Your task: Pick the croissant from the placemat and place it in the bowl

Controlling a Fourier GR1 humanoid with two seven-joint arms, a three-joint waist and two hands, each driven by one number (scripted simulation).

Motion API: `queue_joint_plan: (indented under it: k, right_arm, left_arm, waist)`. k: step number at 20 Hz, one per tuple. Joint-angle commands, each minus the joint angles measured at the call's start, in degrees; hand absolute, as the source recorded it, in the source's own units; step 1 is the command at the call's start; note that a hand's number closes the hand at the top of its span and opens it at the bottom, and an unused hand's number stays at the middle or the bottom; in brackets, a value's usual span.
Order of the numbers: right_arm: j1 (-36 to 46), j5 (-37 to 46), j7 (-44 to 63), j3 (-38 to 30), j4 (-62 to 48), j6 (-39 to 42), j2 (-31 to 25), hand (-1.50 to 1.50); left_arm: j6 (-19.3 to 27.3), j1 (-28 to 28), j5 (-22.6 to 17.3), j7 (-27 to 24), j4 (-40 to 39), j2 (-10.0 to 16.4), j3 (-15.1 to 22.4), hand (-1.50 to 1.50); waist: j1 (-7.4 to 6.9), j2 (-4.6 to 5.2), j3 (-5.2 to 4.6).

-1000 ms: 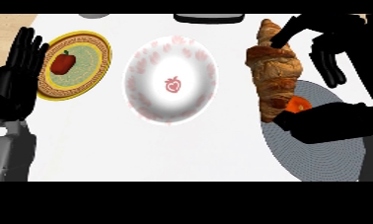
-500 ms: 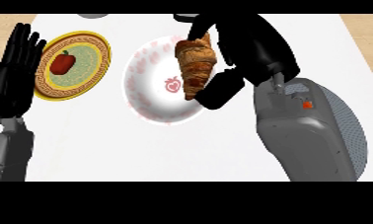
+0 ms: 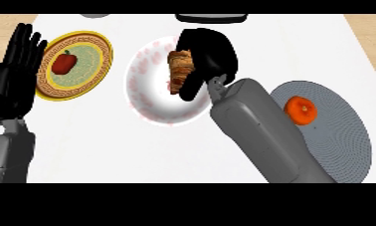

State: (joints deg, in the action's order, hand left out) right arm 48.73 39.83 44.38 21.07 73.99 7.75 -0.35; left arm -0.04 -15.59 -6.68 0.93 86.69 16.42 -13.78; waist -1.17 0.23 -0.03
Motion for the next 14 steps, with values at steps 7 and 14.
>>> queue_joint_plan:
  k: [7, 14]
  right_arm:
    - [2.11, -14.26, -7.06, 0.77, -17.06, -21.32, 0.35, -1.5]
    - [-2.35, -17.81, -20.26, 2.56, -18.33, -42.15, 0.35, -1.5]
  left_arm:
    - [1.5, 1.27, 2.37, -1.88, 0.53, -2.98, 2.78, 0.0]
    - [0.95, -0.55, 1.59, -1.24, -0.88, -2.22, 2.05, 0.0]
  waist:
    - [-1.15, 0.21, 0.06]
    - [-0.79, 0.23, 0.08]
